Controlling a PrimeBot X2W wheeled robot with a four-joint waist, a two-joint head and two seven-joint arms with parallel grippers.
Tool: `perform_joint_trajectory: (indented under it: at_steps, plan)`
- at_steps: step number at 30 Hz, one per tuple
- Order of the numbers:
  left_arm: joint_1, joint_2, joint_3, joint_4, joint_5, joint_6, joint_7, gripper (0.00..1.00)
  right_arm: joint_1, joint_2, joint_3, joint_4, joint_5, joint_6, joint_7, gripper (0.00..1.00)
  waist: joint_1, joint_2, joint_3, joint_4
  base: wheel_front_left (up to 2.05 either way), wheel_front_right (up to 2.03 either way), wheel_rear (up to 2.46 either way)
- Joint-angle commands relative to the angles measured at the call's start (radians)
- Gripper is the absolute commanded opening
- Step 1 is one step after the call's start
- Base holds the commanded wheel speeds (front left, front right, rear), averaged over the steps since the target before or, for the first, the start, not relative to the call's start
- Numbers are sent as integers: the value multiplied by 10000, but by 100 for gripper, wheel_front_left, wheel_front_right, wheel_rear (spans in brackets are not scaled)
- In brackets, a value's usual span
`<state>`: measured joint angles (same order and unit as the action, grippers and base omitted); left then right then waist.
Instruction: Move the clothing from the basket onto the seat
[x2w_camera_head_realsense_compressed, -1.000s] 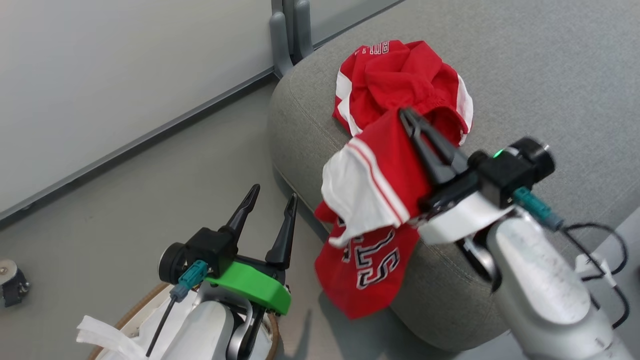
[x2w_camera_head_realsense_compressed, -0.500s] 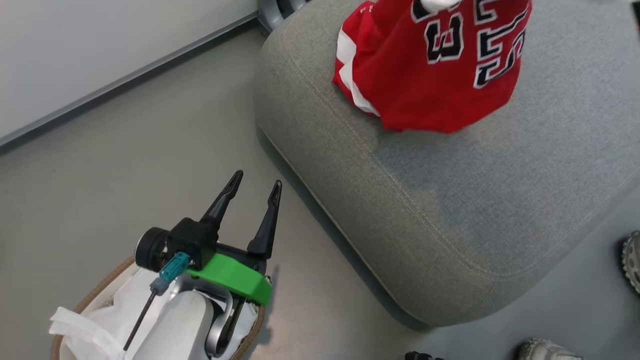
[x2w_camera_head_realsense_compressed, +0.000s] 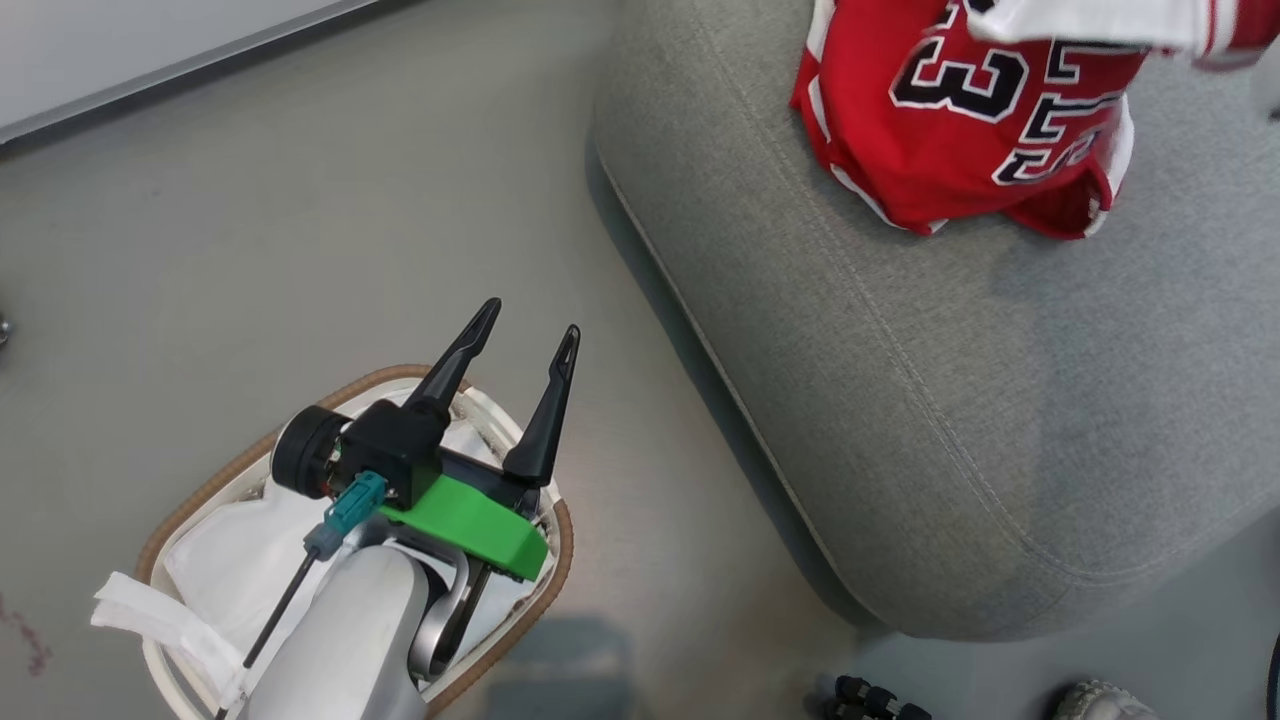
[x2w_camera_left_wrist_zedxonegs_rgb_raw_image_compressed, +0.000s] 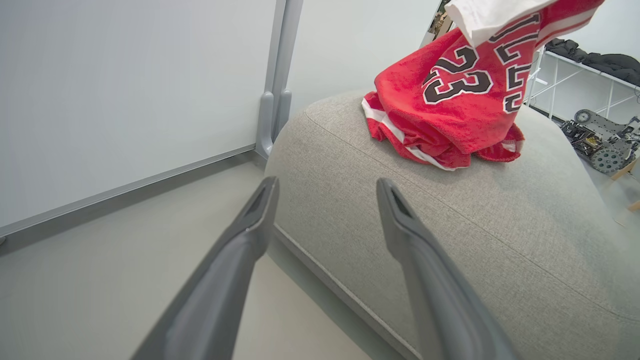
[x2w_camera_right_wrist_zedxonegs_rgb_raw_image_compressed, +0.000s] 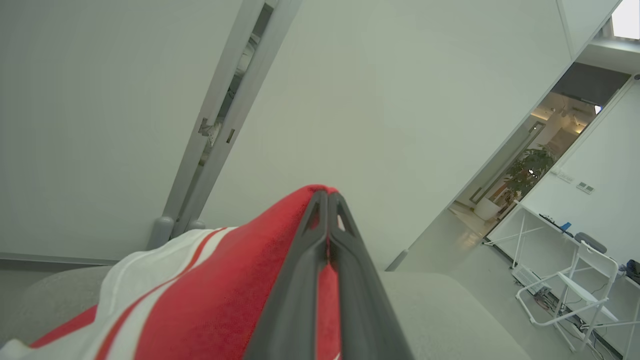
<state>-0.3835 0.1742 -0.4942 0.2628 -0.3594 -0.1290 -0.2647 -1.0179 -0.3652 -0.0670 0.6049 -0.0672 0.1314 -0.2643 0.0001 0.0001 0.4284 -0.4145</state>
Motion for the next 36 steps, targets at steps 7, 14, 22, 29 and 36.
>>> perform_joint_trajectory:
  at_steps: [7,14,22,29,36]
  plan:
    - [172,40,348,8,-1,-22,7,100,2687,1051,-1188,-88,19,-16,-3,100,-1,-1,-75,337,0,0,0]
    - [745,-230,958,2,237,-22,7,100,4208,1571,-874,-1208,333,-14,-2,100,-1,-1,-899,272,0,0,0]
    - [1387,-588,2118,57,470,-20,7,100,4763,1951,224,-2190,1123,-14,-2,100,-1,-1,-1657,796,0,0,0]
    - [1787,-867,3435,176,1027,-20,7,100,4907,2574,851,-2189,1389,-14,-2,100,-1,-1,-2041,1636,0,0,0]
    - [2034,-1113,4595,294,1608,15,7,100,5302,3025,1351,-1940,1616,-14,-2,100,-1,-1,-2460,2641,0,0,0]
